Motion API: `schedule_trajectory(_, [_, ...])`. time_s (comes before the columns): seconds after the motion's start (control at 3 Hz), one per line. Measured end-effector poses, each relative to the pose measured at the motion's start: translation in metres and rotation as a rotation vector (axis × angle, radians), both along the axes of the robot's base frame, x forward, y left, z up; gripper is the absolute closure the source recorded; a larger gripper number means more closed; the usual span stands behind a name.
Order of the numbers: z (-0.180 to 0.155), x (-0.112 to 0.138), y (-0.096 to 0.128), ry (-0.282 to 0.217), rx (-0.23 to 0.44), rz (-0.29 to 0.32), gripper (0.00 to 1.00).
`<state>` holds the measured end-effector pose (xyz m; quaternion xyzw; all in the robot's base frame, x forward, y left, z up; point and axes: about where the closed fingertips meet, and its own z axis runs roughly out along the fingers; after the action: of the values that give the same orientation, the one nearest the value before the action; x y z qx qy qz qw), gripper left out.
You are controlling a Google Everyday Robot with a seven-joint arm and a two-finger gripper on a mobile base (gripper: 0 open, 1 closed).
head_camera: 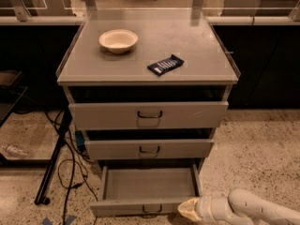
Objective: Close bottom drawer
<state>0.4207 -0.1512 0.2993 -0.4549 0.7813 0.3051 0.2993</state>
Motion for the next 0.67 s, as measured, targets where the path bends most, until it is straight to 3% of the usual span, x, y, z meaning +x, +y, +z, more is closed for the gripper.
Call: schedule_trajectory(0.67, [-0.0062,-0.0043,0.0068,0.0,-0.021,0.033,1.0])
